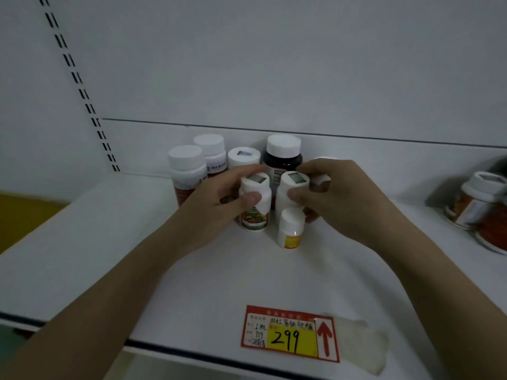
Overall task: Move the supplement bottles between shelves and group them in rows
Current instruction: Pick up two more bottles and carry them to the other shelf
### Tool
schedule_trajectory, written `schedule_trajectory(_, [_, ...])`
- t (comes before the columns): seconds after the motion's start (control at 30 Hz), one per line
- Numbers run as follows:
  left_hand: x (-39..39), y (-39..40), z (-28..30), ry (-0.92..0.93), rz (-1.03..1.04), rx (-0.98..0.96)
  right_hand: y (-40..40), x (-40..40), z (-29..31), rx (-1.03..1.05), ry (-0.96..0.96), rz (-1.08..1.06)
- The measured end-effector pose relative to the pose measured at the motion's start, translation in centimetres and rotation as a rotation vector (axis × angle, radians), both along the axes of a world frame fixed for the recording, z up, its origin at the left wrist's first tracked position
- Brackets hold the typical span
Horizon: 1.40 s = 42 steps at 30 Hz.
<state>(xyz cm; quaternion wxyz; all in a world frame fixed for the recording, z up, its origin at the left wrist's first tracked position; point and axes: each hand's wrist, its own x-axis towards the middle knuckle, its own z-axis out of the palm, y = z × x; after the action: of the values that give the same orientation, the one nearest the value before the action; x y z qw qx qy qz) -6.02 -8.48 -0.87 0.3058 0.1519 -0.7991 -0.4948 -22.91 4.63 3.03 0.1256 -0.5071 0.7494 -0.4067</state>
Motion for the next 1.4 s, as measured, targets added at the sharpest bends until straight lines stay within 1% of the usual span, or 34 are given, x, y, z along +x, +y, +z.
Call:
schedule_trajectory(0.07, [0.0, -0.1, -0.2, 0.034, 0.014, 0.065, 0.1, -0.1, -0.1, -0.012, 0.016, -0.010])
schedule_trajectory(0.23, [-0.1, 0.0, -0.2, 0.058, 0.025, 0.124, 0.2, -0.2, -0.4, -0.025, 0.004, -0.020])
schedule_trajectory(0.3, [0.0, 0.2, 0.1, 0.088, 0.035, 0.144, 0.3, -0.1, 0.0, -0.096, 0.010, -0.039])
schedule_trajectory(0.43, [0.8, 0.4, 0.5, 0.199, 0.051, 0.197, 1.0, -0.5, 1.1, -0.297, -0.044, -0.100])
schedule_trajectory(0.53, [1.2, 0.6, 0.6, 0.208, 0.028, 0.212, 1.5, -0.7, 1.4, -0.358, -0.093, -0.088])
schedule_trajectory(0.6, [1.3, 0.6, 0.7, 0.177, 0.019, 0.203, 1.5, -0.8, 1.5, -0.346, -0.123, -0.054])
schedule_trajectory(0.7, [1.6, 0.8, 1.2, 0.156, -0.006, 0.225, 1.6, -0.7, 1.7, -0.346, -0.252, 0.018])
schedule_trajectory(0.83, [2.1, 1.7, 2.4, 0.186, -0.015, 0.293, 2.4, 0.1, 2.4, -0.393, -0.335, 0.072])
schedule_trajectory(0.93, [2.4, 2.7, 3.8, 0.191, 0.007, 0.332, 2.9, 1.1, 3.1, -0.411, -0.408, 0.069])
schedule_trajectory(1.07, [3.5, 4.2, 5.8, 0.132, -0.019, 0.274, 4.3, 2.8, 4.2, -0.407, -0.382, 0.041])
schedule_trajectory(1.17, [5.0, 5.3, 6.7, 0.126, -0.044, 0.255, 6.0, 4.5, 4.9, -0.406, -0.354, 0.017])
schedule_trajectory(1.4, [9.2, 9.1, 6.8, 0.111, -0.047, 0.233, 10.4, 9.6, 5.2, -0.369, -0.331, -0.067])
